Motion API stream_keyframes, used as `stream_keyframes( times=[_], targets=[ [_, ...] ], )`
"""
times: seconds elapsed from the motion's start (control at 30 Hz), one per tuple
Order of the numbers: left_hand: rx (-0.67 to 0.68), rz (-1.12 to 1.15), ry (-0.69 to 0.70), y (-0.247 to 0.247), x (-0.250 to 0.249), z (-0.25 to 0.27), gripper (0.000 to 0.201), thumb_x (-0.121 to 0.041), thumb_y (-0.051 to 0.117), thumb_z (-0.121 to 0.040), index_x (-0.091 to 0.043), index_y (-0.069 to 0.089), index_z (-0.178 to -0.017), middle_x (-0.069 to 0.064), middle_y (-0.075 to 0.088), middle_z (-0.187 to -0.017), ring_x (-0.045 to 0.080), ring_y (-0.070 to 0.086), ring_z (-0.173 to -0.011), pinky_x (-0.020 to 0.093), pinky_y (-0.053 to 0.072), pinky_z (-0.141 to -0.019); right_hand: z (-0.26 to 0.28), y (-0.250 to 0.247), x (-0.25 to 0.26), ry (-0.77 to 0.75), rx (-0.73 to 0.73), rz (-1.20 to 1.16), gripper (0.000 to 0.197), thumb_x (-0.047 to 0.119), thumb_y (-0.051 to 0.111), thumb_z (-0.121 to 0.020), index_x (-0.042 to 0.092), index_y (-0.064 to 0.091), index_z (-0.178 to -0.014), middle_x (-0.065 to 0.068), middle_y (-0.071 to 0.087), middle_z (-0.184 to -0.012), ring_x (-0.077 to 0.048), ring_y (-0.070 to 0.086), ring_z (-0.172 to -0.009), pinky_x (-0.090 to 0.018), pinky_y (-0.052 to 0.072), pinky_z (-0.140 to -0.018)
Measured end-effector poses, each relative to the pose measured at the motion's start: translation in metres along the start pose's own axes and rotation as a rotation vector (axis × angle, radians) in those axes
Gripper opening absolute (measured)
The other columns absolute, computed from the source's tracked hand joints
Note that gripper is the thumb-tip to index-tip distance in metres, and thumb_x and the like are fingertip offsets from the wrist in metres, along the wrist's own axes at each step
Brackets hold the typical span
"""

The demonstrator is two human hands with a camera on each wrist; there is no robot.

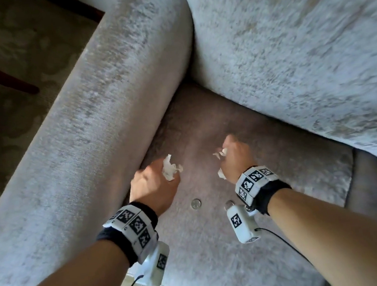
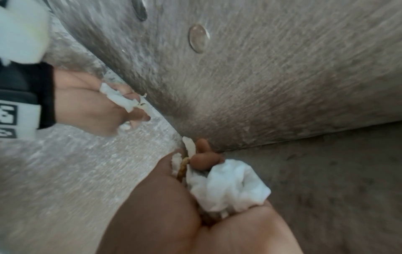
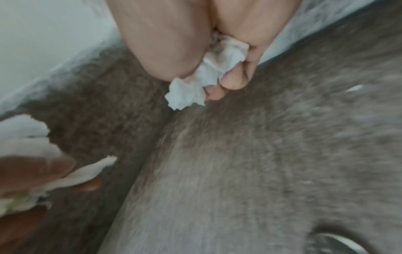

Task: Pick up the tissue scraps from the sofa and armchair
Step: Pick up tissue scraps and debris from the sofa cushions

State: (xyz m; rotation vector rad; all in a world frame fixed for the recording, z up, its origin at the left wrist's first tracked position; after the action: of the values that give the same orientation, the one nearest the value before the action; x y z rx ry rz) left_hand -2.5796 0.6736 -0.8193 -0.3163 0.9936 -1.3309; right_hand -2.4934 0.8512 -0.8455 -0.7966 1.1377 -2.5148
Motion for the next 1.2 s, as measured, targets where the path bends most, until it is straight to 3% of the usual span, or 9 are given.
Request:
stream_keyframes(
  times=[0.17, 0.23, 0.33, 0.43, 0.57, 0.67, 0.83, 0.97, 1.2],
  targets=[
    [0.036, -0.051, 0.028, 0.019, -0.02, 0.012, 0.044, -0.038, 0.064, -0.083, -0.037, 0.059, -0.126, 0.006, 0.07, -0.113, 0.034, 0.06, -0.109, 0.033, 0.046, -0.09, 0.019, -0.027, -0.064, 0.188, -0.038, -0.214, 0.031, -0.004, 0.062, -0.081, 0.015, 0.046, -0.099, 0.002, 0.057, -0.086, -0.021, 0.063, -0.075, -0.031, 0.057, -0.058],
    [0.051, -0.076, 0.046, 0.028, -0.03, 0.019, 0.046, -0.037, 0.065, -0.082, -0.038, 0.058, -0.127, 0.005, 0.071, -0.113, 0.033, 0.06, -0.109, 0.033, 0.046, -0.09, 0.026, -0.033, -0.087, 0.223, -0.056, -0.19, 0.036, -0.005, 0.063, -0.079, 0.017, 0.05, -0.103, 0.003, 0.057, -0.088, -0.02, 0.063, -0.081, -0.03, 0.056, -0.066],
    [0.049, -0.086, 0.042, 0.042, -0.042, 0.028, 0.039, -0.034, 0.065, -0.08, -0.036, 0.061, -0.119, 0.005, 0.071, -0.107, 0.033, 0.061, -0.105, 0.033, 0.047, -0.086, 0.034, -0.034, -0.114, 0.213, -0.046, -0.132, 0.035, -0.005, 0.064, -0.077, 0.018, 0.058, -0.102, -0.001, 0.064, -0.096, -0.026, 0.064, -0.096, -0.039, 0.055, -0.083],
    [0.03, -0.065, 0.014, 0.054, -0.045, 0.039, 0.029, -0.036, 0.062, -0.076, -0.036, 0.063, -0.105, 0.001, 0.072, -0.096, 0.03, 0.063, -0.096, 0.032, 0.05, -0.081, 0.037, -0.026, -0.128, 0.156, 0.007, -0.078, 0.027, -0.001, 0.054, -0.084, 0.017, 0.061, -0.103, -0.004, 0.068, -0.103, -0.028, 0.066, -0.095, -0.035, 0.054, -0.081],
    [0.03, -0.09, 0.005, 0.064, -0.05, 0.053, 0.035, -0.037, 0.062, -0.08, -0.039, 0.065, -0.114, 0.001, 0.071, -0.097, 0.028, 0.063, -0.093, 0.032, 0.052, -0.081, 0.038, -0.009, -0.132, 0.102, 0.023, 0.012, 0.013, 0.023, 0.053, -0.092, 0.023, 0.062, -0.102, -0.003, 0.07, -0.101, -0.029, 0.065, -0.097, -0.034, 0.054, -0.078],
    [0.01, -0.086, -0.004, 0.065, -0.049, 0.055, 0.031, -0.039, 0.06, -0.078, -0.039, 0.065, -0.108, -0.001, 0.07, -0.091, 0.026, 0.063, -0.087, 0.03, 0.051, -0.075, 0.033, 0.0, -0.133, 0.07, 0.016, 0.047, 0.022, 0.036, 0.056, -0.09, 0.026, 0.063, -0.109, 0.0, 0.074, -0.101, -0.025, 0.067, -0.097, -0.032, 0.055, -0.077],
    [-0.008, -0.098, -0.012, 0.067, -0.045, 0.052, 0.031, -0.039, 0.062, -0.078, -0.038, 0.066, -0.109, -0.001, 0.071, -0.093, 0.026, 0.064, -0.09, 0.03, 0.051, -0.077, 0.02, 0.002, -0.137, 0.093, -0.039, 0.09, 0.025, 0.036, 0.062, -0.087, 0.025, 0.067, -0.109, -0.001, 0.074, -0.101, -0.025, 0.068, -0.098, -0.031, 0.053, -0.074],
    [-0.019, -0.104, -0.033, 0.071, -0.04, 0.05, 0.018, -0.039, 0.062, -0.076, -0.032, 0.065, -0.093, -0.004, 0.068, -0.082, 0.024, 0.063, -0.081, 0.028, 0.048, -0.069, 0.016, 0.008, -0.137, 0.057, -0.001, 0.179, 0.015, 0.029, 0.058, -0.091, 0.02, 0.069, -0.096, -0.005, 0.073, -0.096, -0.029, 0.068, -0.092, -0.027, 0.042, -0.062],
    [-0.018, -0.115, -0.02, 0.064, -0.041, 0.057, 0.016, -0.038, 0.062, -0.078, -0.033, 0.066, -0.092, -0.005, 0.068, -0.082, 0.022, 0.061, -0.082, 0.026, 0.041, -0.068, 0.018, 0.008, -0.129, 0.074, 0.053, 0.176, 0.026, 0.022, 0.061, -0.086, 0.012, 0.061, -0.11, -0.011, 0.07, -0.107, -0.032, 0.067, -0.1, -0.037, 0.056, -0.08]
  ],
)
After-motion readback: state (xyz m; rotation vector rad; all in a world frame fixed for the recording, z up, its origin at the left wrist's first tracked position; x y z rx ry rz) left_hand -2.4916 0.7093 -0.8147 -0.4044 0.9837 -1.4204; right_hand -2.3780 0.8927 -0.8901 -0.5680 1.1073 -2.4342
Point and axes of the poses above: each hand's wrist, its own z-axis away from the middle knuckle, its own y-axis out of the palm, x = y × z, the point moved 2 cm from there along -z, towards the middle knuckle
